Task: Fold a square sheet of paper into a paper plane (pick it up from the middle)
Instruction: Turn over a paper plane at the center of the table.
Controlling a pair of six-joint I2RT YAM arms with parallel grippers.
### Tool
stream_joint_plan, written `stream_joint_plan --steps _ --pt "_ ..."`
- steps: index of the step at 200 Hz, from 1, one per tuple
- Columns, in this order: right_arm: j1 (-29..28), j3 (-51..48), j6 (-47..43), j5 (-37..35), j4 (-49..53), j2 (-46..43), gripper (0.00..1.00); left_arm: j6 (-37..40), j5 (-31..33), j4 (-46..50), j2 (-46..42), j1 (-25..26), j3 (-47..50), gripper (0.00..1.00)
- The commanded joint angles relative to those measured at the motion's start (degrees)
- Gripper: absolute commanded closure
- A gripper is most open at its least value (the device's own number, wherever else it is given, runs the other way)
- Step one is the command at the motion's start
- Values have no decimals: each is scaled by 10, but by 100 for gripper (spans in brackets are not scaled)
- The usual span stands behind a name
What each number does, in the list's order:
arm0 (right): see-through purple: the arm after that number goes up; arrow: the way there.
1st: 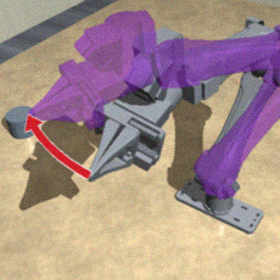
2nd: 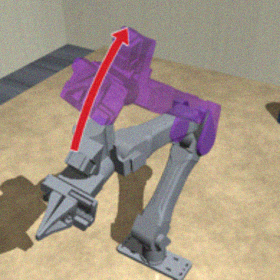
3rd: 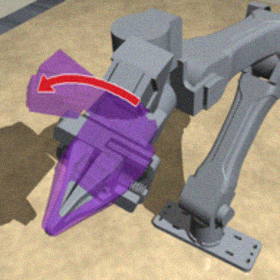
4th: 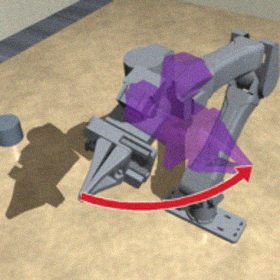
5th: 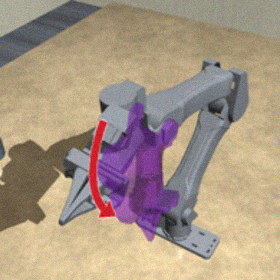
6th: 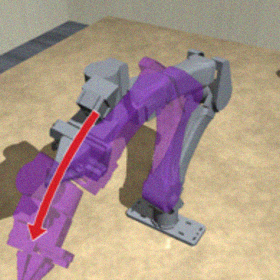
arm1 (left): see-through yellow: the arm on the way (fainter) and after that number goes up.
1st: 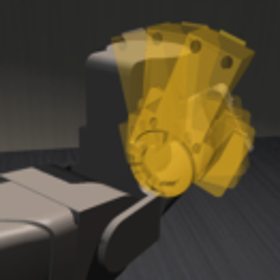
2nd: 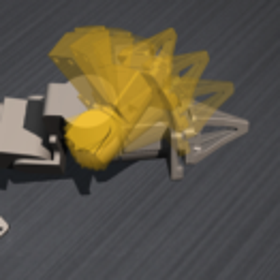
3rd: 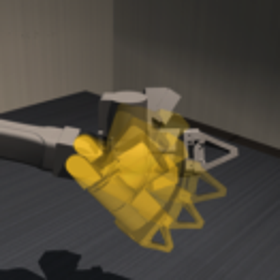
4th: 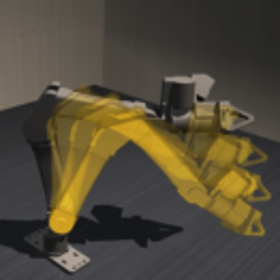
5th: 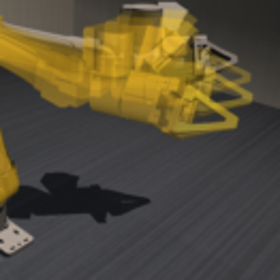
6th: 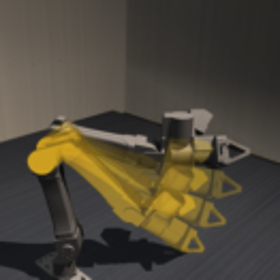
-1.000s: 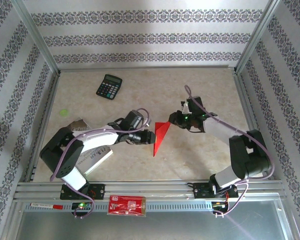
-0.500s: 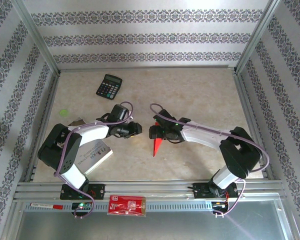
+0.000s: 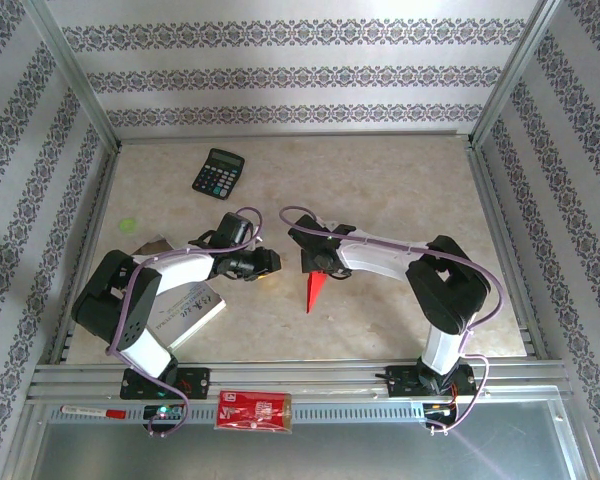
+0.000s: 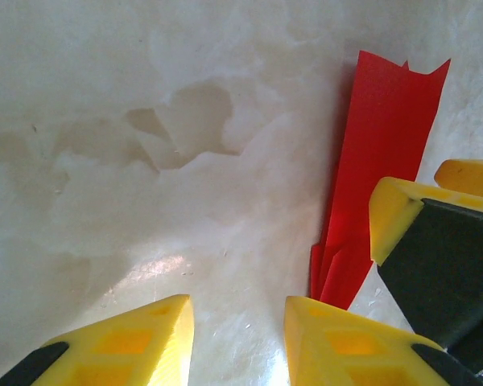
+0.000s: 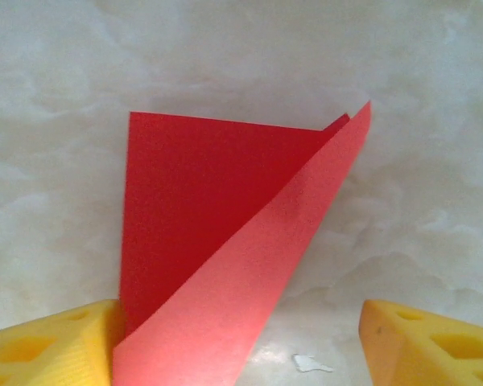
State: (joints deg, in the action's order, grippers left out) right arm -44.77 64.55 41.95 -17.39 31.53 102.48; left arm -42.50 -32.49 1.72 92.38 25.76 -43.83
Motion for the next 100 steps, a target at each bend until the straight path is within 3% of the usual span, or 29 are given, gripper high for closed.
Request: stream_joint_plan --steps 1,59,100 --pt "-2 -1 7 -27 27 -13 33 0 -3 -10 -13 -6 6 66" --pt "1 -20 17 -24 28 -39 61 0 -8 -12 -13 -5 4 66" --pt "31 -69 22 39 -24 -73 92 -12 -18 -36 -26 -6 16 62"
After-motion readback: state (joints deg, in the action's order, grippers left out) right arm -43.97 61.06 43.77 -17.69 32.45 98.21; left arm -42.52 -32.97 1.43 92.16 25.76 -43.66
